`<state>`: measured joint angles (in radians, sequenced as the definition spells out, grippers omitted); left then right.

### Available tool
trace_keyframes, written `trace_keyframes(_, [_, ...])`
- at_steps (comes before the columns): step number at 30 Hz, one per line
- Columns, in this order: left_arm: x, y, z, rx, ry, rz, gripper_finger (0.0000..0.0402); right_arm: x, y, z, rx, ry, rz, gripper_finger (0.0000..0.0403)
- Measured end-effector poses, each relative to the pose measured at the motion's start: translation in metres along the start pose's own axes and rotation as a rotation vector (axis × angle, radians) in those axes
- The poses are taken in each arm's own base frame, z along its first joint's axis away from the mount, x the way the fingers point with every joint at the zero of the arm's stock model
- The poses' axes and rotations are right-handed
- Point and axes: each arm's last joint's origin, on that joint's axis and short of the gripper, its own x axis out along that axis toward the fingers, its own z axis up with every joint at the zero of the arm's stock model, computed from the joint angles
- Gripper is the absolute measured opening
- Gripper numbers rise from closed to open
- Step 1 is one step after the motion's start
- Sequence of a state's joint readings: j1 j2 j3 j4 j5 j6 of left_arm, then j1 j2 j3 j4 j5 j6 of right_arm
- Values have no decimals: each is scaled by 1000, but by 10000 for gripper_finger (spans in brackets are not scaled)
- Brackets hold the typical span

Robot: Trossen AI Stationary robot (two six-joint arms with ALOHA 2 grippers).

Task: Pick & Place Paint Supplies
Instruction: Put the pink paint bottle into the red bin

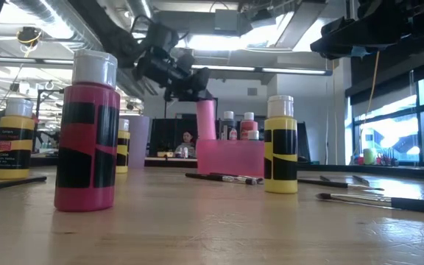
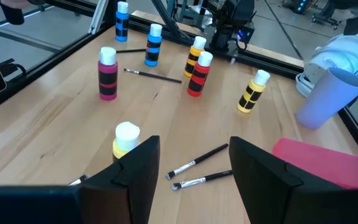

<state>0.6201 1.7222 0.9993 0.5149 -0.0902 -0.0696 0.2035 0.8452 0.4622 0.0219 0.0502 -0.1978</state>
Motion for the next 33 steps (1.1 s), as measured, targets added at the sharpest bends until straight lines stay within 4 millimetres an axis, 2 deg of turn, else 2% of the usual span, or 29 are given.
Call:
trace_keyframes(17, [21,5,-31,-24,49,-42,114,0,0,0,-13,4,0,197])
trace_keyframes(21, [27,4,-32,-15,83,-44,114,0,0,0,-20,3,0,197])
trace_keyframes(33, [35,0,-20,74,182,-25,114,0,0,0,-20,4,-1,197])
